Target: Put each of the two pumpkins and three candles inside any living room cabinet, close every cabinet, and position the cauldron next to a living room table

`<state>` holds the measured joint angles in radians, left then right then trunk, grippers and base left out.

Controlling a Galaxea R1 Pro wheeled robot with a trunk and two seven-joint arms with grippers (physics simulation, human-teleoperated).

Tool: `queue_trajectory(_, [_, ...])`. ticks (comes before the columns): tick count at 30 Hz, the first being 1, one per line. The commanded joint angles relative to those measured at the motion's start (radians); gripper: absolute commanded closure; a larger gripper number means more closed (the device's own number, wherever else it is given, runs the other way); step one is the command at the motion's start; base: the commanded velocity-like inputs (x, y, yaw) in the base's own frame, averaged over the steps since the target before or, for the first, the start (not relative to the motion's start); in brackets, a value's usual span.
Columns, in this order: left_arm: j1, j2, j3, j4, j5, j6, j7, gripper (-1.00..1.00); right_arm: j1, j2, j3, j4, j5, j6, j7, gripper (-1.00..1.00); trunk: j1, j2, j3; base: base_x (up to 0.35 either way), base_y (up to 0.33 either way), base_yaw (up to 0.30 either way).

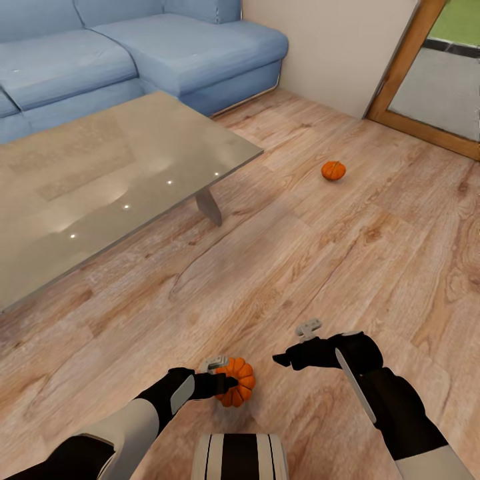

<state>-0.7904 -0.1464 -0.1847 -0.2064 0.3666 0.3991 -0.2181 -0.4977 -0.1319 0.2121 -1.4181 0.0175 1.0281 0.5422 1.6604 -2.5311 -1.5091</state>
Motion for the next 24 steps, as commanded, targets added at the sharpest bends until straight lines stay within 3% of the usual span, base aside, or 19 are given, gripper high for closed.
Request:
queue_trajectory(1, [0.0, 0.001, -0.01, -0.01, 0.008, 0.005, 0.002, 1.0, 0.0, 0.0, 0.001, 0.002, 0.002, 0.003, 0.002, -1.0, -0.001, 0.0, 0.003, 0.0, 0.0, 0.0])
queue_trajectory(6, [0.0, 0.002, -0.007, -0.071, 0.009, 0.006, -0.023, 1.0, 0.001, -0.001, 0.0, 0.028, 0.002, 0.003, 0.0, -1.0, -0.003, 0.001, 0.023, 0.0, 0.0, 0.0])
queue_trajectory(24, [0.0, 0.001, -0.01, -0.079, 0.009, 0.004, -0.041, 1.0, 0.001, -0.001, -0.004, 0.072, 0.001, -0.003, -0.001, -1.0, -0.011, 0.005, 0.096, 0.0, 0.0, 0.013])
